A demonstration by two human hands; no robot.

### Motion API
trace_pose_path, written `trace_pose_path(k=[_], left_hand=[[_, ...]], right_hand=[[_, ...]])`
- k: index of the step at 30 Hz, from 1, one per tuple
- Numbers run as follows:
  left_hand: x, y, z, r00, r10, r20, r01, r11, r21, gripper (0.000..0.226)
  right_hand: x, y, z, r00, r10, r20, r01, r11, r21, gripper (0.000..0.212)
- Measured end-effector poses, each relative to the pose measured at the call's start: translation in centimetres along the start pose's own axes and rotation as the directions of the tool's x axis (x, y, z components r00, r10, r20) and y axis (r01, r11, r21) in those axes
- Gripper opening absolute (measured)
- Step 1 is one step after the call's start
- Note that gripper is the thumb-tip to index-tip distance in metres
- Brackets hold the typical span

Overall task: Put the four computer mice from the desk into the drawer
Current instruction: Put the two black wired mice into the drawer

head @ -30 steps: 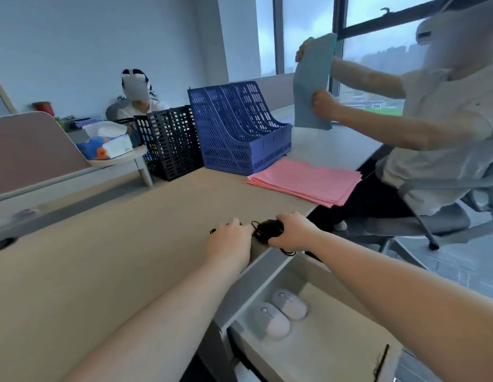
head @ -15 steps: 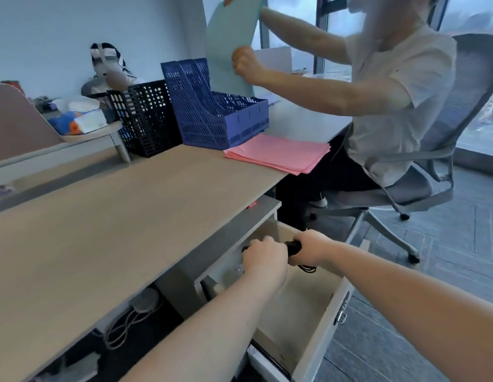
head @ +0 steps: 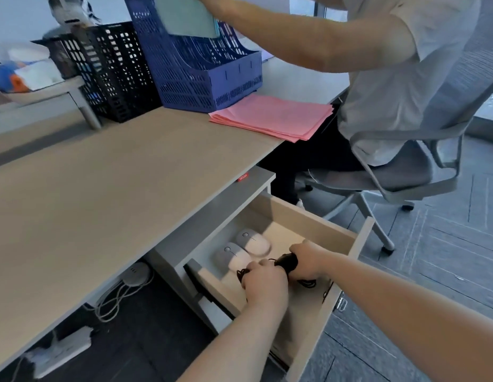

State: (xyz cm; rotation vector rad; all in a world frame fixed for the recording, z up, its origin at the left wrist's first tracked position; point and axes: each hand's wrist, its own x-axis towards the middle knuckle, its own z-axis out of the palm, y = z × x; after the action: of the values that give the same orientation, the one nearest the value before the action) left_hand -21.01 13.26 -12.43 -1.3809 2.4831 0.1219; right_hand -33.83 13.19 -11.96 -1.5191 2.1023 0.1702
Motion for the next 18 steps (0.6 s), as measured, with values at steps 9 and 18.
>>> trace_pose_path(k=[9,18], left_hand=[[1.0,0.0,1.4,0.996,-0.019,0.086,0.031,0.99,-0.14,0.041],[1.1,0.4,1.9,0.994,-0.031,0.106,0.062,0.951,-0.302,0.047]], right_hand=[[1.0,-0.6,1.1,1.0,-0.003,0.005,0.004,0.998,-0.063,0.061],[0.9,-0.8,0.6,0.999,-0.036,0.029,0.039,0.995,-0.088,0.048]])
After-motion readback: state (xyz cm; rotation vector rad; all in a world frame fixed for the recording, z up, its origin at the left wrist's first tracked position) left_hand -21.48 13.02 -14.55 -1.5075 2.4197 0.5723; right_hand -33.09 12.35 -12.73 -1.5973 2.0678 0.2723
